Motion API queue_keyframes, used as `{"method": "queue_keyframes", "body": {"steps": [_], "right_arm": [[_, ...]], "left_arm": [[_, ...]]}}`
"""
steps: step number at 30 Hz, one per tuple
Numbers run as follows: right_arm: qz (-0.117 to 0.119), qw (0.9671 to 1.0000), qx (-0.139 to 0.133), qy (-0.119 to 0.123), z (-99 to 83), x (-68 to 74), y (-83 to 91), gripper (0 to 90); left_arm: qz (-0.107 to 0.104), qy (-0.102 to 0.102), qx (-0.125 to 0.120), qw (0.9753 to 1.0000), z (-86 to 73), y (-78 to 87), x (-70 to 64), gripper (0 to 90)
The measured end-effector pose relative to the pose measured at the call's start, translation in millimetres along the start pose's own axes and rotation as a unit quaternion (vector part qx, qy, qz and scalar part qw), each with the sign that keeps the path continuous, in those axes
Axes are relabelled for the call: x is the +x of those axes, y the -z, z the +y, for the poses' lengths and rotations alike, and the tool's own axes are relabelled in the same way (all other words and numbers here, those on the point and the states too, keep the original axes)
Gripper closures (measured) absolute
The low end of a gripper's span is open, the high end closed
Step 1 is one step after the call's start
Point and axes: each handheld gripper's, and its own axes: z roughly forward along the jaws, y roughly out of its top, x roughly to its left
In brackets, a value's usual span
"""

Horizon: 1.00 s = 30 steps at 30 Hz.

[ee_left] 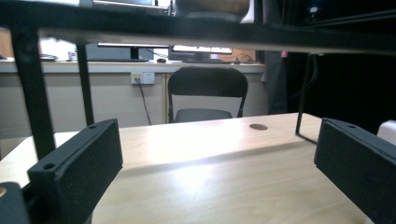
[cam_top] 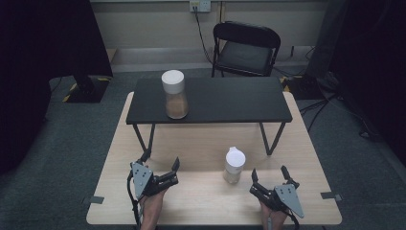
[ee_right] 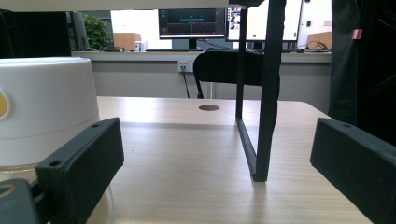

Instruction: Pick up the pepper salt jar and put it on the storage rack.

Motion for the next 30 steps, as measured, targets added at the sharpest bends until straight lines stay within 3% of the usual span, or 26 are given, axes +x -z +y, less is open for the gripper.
{"method": "queue_keyframes", "body": {"steps": [5, 8, 15, 30], "right_arm": [[-0.001, 1.0, 0.0, 0.0, 0.1, 0.2, 0.0, 1.8], [-0.001, 1.0, 0.0, 0.0, 0.1, 0.2, 0.0, 1.8], [-0.001, 1.0, 0.0, 0.0, 0.0, 0.2, 0.0, 1.8], [-0.001, 1.0, 0.0, 0.0, 0.0, 0.2, 0.0, 1.8]], "left_arm": [[0.002, 0.004, 0.012, 0.9999, -14.5, 3.7, -0.3, 0.5], [0.004, -0.005, 0.016, 0.9999, -20.3, 4.4, -2.2, 0.4], [0.015, -0.015, 0.003, 0.9998, -36.4, 8.9, -6.9, 1.2], [0.022, -0.029, 0.005, 0.9993, -46.9, 9.8, -9.7, 1.3]]}}
